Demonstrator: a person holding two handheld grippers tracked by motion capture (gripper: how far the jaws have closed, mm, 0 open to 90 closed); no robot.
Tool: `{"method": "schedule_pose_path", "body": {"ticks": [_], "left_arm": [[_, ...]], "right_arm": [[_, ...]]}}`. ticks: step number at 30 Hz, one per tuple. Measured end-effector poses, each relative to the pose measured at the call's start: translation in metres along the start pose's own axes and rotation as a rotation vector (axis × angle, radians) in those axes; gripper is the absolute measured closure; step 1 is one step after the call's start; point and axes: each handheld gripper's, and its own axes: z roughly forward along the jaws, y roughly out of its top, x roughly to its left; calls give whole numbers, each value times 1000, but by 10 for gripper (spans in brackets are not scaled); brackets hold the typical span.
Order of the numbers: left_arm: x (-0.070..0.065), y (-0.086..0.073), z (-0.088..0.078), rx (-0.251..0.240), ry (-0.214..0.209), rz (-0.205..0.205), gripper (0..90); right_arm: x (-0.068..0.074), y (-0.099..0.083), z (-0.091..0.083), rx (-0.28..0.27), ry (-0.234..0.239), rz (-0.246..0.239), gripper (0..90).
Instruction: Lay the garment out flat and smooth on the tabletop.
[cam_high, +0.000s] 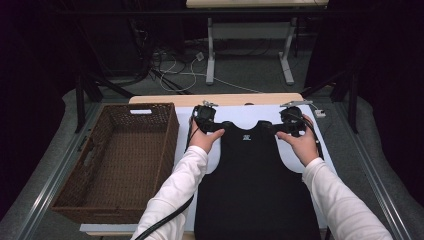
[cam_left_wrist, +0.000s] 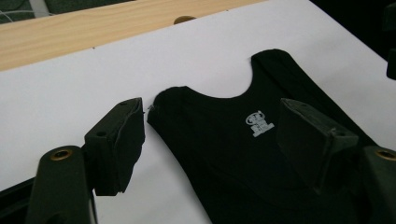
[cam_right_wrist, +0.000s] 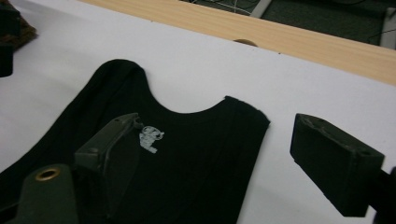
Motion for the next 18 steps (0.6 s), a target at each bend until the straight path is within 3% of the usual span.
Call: {"method": "schedule_pose_path", "body": {"ticks": [5, 12, 18], "left_arm": [[-3, -8, -8, -28, -24, -3, 158], [-4, -20, -13, -32, -17, 31, 97], [-4, -31, -25, -60, -22, -25, 82]], "right_arm": [[4, -12, -5, -3, -38, 4, 136], [4, -27, -12, -1, -44, 69, 118], [2, -40, -32, -26, -81, 66, 108]]}}
